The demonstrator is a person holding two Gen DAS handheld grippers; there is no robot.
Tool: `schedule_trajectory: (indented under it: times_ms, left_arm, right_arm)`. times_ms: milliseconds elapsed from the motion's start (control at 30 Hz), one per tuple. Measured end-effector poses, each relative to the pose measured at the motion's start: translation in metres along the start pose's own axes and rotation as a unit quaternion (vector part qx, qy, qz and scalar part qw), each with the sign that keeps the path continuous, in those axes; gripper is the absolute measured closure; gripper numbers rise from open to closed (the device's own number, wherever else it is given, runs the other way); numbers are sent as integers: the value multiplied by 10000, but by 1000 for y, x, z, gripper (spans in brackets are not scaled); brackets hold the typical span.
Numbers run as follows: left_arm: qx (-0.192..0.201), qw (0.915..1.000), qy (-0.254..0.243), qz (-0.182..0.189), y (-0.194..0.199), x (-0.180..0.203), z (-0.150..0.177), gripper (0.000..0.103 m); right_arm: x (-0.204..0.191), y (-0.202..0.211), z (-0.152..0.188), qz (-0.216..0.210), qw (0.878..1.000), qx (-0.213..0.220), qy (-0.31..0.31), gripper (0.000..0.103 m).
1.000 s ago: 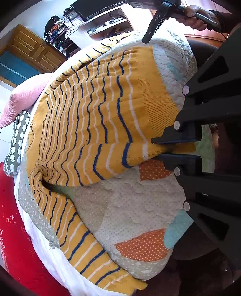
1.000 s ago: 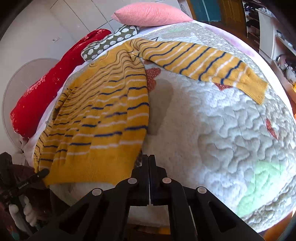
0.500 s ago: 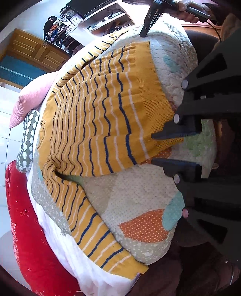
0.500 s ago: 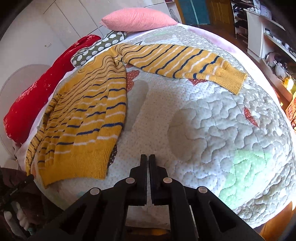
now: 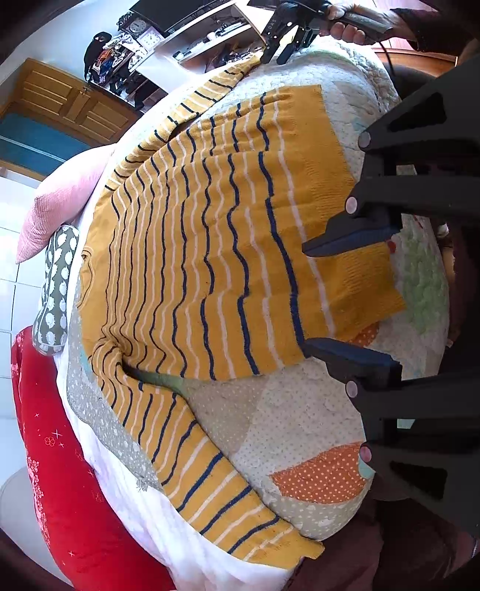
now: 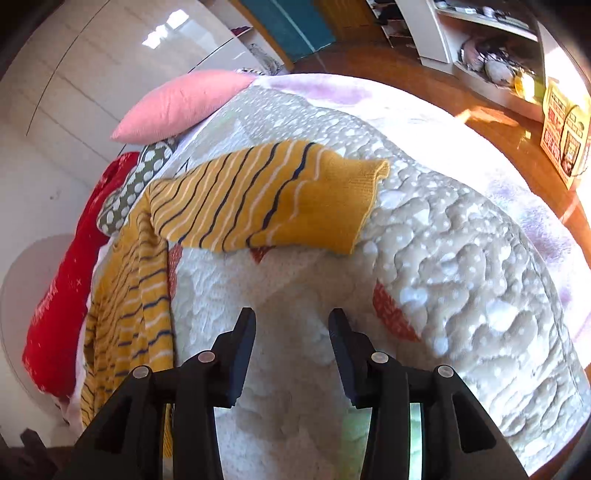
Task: Fold small clothes
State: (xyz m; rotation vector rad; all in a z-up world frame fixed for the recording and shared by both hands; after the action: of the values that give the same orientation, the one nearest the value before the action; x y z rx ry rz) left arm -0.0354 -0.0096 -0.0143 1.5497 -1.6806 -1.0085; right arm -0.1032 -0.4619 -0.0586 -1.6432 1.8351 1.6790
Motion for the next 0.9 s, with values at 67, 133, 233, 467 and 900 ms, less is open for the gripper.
schedule_trajectory:
  times_ms: [67,133,233,467,900]
  left_arm:
    - [66,10000,-23,33,2,6,-6,53]
    - [136,9999,-56,15,4,10,-10,50]
    - [155,9998,-98,-6,4,14,-13,50]
    - [158,9999,-21,-29,0,9,-16,50]
    - [63,9997,228,118,-15,-8,-10,50]
  right_arm:
    - [5,-7,-15,-130,9996,107,-246,54]
    - [6,-15,-28,-214,9989,220,-355,50]
    - [4,-25,-46,-157,9986,397,-327,49]
    - [-9,-36,-74,740,9942,480,617,89]
    - [-115,-59,-90,889,9743,433,2023,95]
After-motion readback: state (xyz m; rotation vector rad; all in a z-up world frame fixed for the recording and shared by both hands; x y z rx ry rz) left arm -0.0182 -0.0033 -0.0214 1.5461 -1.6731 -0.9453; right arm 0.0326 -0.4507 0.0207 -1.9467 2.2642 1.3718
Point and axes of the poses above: each gripper's, at about its wrist camera, not at the fingertips, and y roughly against the way its jaws point, x to its right, z to its underside, the point moved 9 cm from there along -y, roughly the way its jaws point, and after that the axes turned 14 degrees about -z, right-handed, at the moved point
